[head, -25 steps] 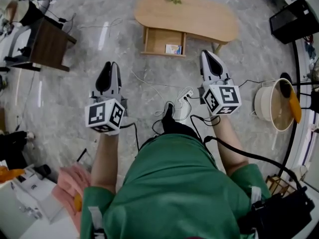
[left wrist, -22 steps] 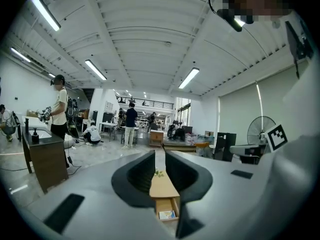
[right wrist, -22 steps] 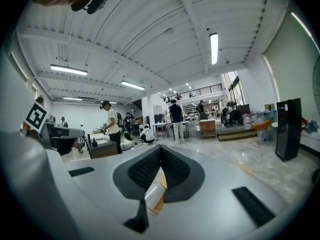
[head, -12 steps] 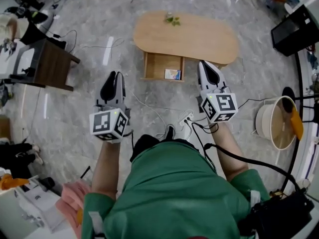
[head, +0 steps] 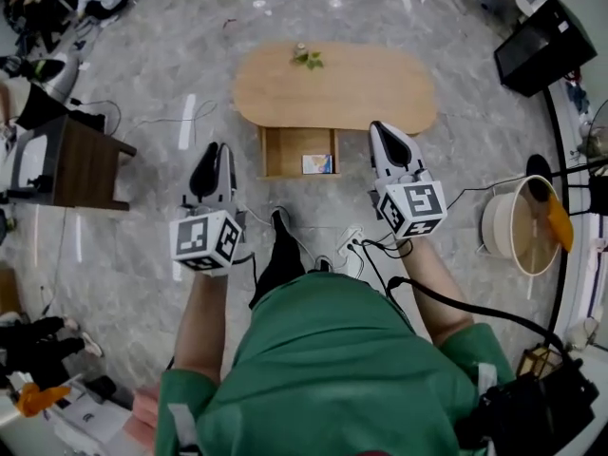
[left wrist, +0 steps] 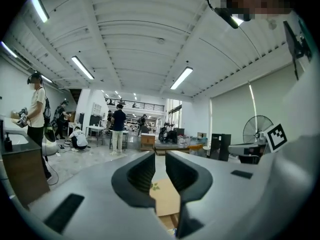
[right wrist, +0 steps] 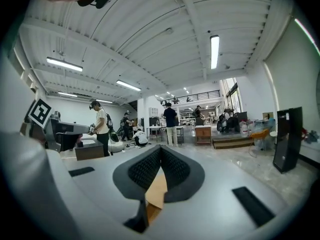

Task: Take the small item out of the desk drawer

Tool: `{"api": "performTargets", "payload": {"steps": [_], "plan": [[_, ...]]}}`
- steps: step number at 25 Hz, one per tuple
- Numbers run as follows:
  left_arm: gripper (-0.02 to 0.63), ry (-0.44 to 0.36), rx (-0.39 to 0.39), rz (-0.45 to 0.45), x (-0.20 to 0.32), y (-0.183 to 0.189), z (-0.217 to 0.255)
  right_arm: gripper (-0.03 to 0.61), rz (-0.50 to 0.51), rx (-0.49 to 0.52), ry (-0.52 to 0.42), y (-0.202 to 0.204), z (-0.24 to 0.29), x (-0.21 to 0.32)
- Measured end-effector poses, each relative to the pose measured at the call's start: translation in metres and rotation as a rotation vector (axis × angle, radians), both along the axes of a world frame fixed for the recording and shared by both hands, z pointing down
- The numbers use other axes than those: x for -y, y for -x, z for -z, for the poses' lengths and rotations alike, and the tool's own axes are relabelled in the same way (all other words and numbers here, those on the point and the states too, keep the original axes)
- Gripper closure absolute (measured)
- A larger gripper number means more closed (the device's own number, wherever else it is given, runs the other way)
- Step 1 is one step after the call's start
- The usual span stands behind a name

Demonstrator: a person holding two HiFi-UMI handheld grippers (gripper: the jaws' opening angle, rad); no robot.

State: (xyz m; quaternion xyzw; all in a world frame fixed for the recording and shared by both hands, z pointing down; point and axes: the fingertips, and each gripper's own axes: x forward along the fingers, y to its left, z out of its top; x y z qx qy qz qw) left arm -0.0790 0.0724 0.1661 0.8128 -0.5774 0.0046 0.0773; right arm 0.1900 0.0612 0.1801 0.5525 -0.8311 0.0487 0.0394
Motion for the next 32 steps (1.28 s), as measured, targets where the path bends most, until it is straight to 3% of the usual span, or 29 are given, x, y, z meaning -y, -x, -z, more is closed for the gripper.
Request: {"api": "performTargets", "payload": {"steps": [5,10,17,25,32], "plan": [[0.538,0.029,-0.028,-0.071,0.066,0.004,-0.016,0.555,-0.053,-0.068,0.039,0.005,-0.012,0.046],[0.538,0.082,-0.063,-0.103,0.132,0.034,-0.046,0.555,-0.093,-0.119,0.107,0.026,-0.039,0.095],[0.538,0.163,-0.059,-0.155,0.198,0.050,-0.099,0.555,-0.083,-0.173,0.241,0.056,-0.108,0.152],[0.538,0.280,-0.039,-0.233,0.214,0.048,-0.151,0.555,0.008,-0.256,0.396,0.080,-0.174,0.172],[0.538,0.381,0.008,-0.250,0.228,0.010,-0.199,0.555,0.154,-0.308,0.495,0.069,-0.247,0.200]]}}
